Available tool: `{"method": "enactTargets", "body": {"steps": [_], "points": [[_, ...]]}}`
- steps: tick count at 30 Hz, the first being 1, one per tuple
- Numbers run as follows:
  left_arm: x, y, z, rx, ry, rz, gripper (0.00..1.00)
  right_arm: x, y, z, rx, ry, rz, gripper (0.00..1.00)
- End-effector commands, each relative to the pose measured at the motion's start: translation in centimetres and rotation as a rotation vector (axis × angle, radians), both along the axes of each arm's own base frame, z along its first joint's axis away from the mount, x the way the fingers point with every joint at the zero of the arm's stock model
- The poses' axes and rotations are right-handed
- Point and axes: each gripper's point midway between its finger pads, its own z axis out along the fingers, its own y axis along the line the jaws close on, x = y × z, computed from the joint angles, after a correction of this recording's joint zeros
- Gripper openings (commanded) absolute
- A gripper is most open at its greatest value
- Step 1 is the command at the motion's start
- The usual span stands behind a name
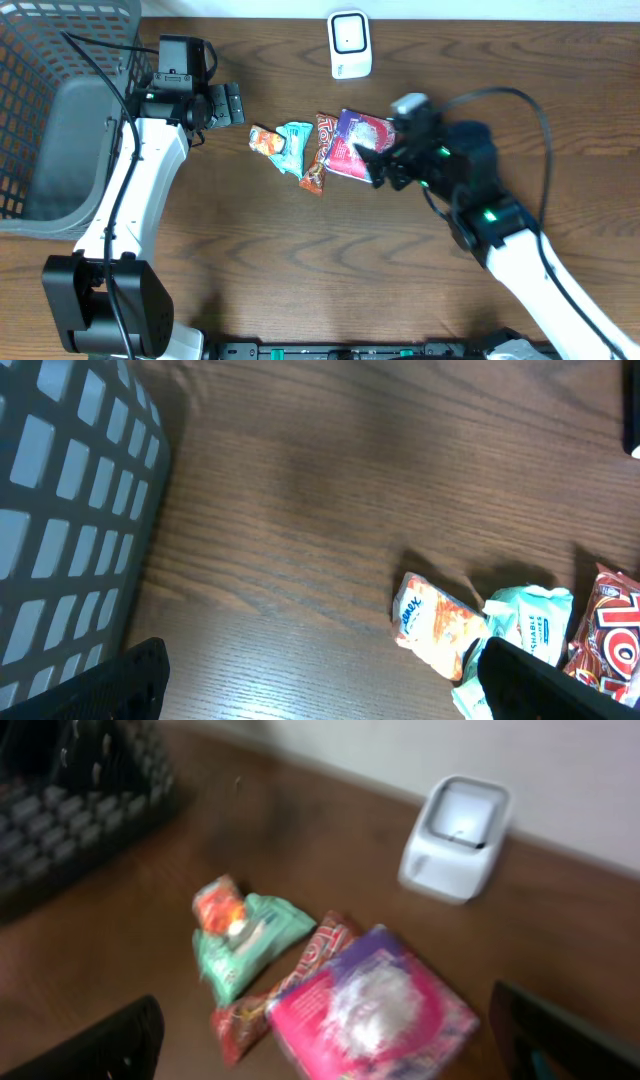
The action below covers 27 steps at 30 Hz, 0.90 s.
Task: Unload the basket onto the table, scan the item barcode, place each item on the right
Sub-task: 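Raise the right gripper and reach toward the pink box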
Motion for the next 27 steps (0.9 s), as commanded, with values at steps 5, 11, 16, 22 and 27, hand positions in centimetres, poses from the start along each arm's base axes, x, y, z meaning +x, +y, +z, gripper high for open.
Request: {"method": "enactTargets", "body": {"steps": [5,11,16,22,27], "points": [[-0.1,0.3,-0.5,0.014,0.014,0.001,0.98,1.3,2.7,1.7,-0.065,0.121,0.111,0.99],[-0.1,0.4,-0.5,0.014,0.014,0.002,0.98,1.5,3.2,3.4,-0.056,0.122,0.132,0.99],[-0.1,0.4,-0.5,0.014,0.014,0.002,0.98,-0.3,4.8,3.5,0.002,0.165,0.249,0.99],[-0.1,0.4,-0.5,0.014,0.014,0.002,0.98,-0.8,5.4,3.9,0.044,0.180,0.276,0.99],[-0.1,0.4,-0.5,0.014,0.014,0.002,0.98,2.0,3.5,4.2,0.157,0.263,-0.008,0.99]]}}
